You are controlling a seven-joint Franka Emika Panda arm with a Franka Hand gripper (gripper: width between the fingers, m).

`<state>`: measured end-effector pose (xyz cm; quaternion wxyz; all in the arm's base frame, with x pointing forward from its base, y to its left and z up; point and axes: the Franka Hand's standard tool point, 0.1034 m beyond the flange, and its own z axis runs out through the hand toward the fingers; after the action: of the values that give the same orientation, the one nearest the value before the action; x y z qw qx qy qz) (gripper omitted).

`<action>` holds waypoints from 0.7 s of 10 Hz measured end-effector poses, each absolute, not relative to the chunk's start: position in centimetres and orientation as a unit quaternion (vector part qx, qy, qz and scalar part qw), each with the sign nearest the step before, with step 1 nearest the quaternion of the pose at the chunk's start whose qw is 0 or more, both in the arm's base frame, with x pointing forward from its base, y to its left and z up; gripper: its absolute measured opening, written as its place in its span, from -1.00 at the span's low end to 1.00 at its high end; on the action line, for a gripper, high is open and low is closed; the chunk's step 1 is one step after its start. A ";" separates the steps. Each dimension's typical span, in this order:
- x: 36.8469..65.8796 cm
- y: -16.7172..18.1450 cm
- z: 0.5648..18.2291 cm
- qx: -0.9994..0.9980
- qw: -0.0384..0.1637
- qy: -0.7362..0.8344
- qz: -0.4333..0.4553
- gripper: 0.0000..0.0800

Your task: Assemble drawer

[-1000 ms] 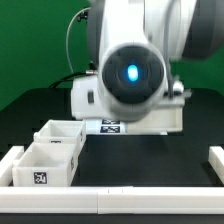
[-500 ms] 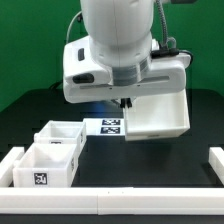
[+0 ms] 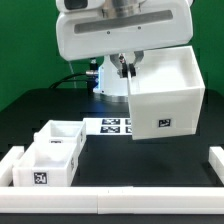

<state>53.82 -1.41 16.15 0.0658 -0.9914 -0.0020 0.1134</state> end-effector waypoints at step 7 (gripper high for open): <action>59.3 -3.6 14.6 -0.990 0.038 -0.059 -0.120 -0.91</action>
Offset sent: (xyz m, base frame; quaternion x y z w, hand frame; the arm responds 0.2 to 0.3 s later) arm 0.0486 0.0059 -0.0059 0.0805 0.2645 -0.0493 0.9598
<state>59.32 -3.60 14.55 0.0379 -0.9903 -0.0592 -0.1197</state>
